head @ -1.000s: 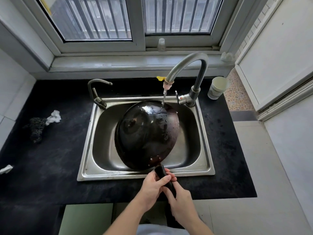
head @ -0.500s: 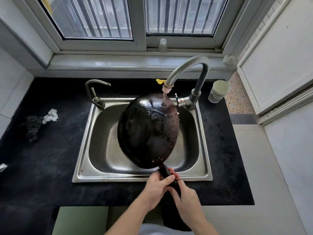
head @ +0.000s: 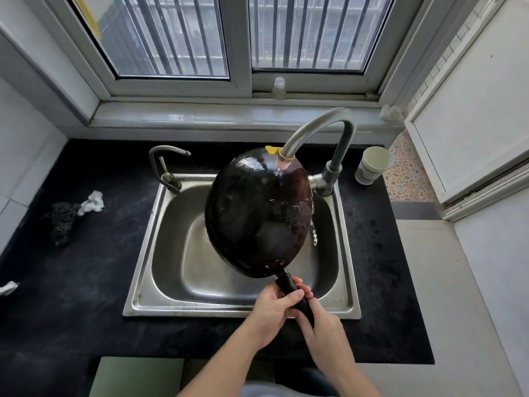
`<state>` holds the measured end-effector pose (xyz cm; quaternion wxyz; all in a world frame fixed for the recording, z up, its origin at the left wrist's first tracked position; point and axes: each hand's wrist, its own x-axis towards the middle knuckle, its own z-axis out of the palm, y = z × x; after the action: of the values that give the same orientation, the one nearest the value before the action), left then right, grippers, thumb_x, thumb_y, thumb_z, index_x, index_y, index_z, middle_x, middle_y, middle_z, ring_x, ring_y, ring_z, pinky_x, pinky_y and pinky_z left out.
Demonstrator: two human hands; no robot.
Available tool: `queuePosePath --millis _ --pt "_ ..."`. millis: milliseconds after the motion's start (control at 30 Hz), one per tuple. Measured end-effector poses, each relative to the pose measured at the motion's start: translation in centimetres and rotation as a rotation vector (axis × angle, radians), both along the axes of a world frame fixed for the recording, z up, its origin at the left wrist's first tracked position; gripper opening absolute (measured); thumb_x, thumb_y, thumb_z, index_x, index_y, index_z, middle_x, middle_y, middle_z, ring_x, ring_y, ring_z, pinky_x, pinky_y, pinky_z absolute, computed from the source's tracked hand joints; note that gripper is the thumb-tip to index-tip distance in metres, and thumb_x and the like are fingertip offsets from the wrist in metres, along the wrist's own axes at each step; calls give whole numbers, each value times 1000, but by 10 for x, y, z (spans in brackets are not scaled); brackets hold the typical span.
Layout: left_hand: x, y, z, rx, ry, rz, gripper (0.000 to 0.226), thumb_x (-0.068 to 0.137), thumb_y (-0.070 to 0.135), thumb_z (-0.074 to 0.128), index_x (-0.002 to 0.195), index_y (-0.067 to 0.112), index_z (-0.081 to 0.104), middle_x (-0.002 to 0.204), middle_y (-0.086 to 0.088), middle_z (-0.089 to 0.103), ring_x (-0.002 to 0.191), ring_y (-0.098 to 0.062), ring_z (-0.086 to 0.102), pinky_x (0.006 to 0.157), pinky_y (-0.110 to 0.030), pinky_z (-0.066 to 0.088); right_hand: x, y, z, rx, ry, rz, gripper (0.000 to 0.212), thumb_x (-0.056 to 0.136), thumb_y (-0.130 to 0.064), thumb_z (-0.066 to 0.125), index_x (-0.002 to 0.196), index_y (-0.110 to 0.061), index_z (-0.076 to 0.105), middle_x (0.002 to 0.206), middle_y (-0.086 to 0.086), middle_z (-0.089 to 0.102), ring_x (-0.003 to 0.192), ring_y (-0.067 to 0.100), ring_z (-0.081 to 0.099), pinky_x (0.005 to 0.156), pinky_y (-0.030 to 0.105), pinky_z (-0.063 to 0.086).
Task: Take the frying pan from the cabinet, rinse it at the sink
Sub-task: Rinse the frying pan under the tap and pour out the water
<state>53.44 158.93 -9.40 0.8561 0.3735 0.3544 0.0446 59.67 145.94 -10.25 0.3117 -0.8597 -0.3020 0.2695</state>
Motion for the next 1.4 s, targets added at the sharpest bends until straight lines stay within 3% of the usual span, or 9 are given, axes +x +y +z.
queuePosePath --millis 200,433,533,900,1067,1200,1400 --pt "14 6 7 11 -3 17 21 93 -4 58 113 -1 56 98 -12 73 100 -26 69 91 -38 55 17 7 6 29 21 30 45 96 -34 58 140 -33 47 96 -21 70 88 2 68 78 20 56" --pt "30 13 9 6 -14 28 19 93 -2 59 111 2 58 99 -12 73 102 -26 69 87 -37 55 38 14 11 84 54 55 40 97 -30 58 135 -35 49 93 -20 71 85 -5 67 75 14 54" --pt "36 16 11 4 -16 48 18 92 -4 59 110 1 58 98 -13 73 101 -26 69 89 -36 54 45 18 11 91 57 59 39 97 -31 58 136 -30 52 93 -24 71 85 -4 68 77 18 55" --pt "48 20 11 94 39 56 21 92 0 62 113 0 58 98 -12 73 101 -26 70 96 -43 54 56 25 7 128 160 59 39 98 -27 58 136 -25 53 77 -20 69 67 -1 65 59 16 49" --pt "50 16 6 95 35 47 17 91 -2 61 107 2 60 95 -11 74 99 -26 70 99 -46 53 57 19 14 119 178 50 40 98 -24 58 137 -25 52 67 -31 66 57 -2 63 52 12 46" --pt "51 12 7 83 19 29 19 91 -1 62 110 1 59 98 -13 74 102 -28 70 99 -46 53 57 14 16 113 162 26 39 97 -27 58 136 -22 55 72 -18 71 64 5 66 55 19 50" --pt "52 11 12 79 -12 -8 19 92 -1 61 110 1 59 98 -12 74 103 -28 70 98 -45 53 53 11 22 111 147 -3 35 98 -26 57 133 -24 56 64 -32 64 55 -2 61 50 11 42"
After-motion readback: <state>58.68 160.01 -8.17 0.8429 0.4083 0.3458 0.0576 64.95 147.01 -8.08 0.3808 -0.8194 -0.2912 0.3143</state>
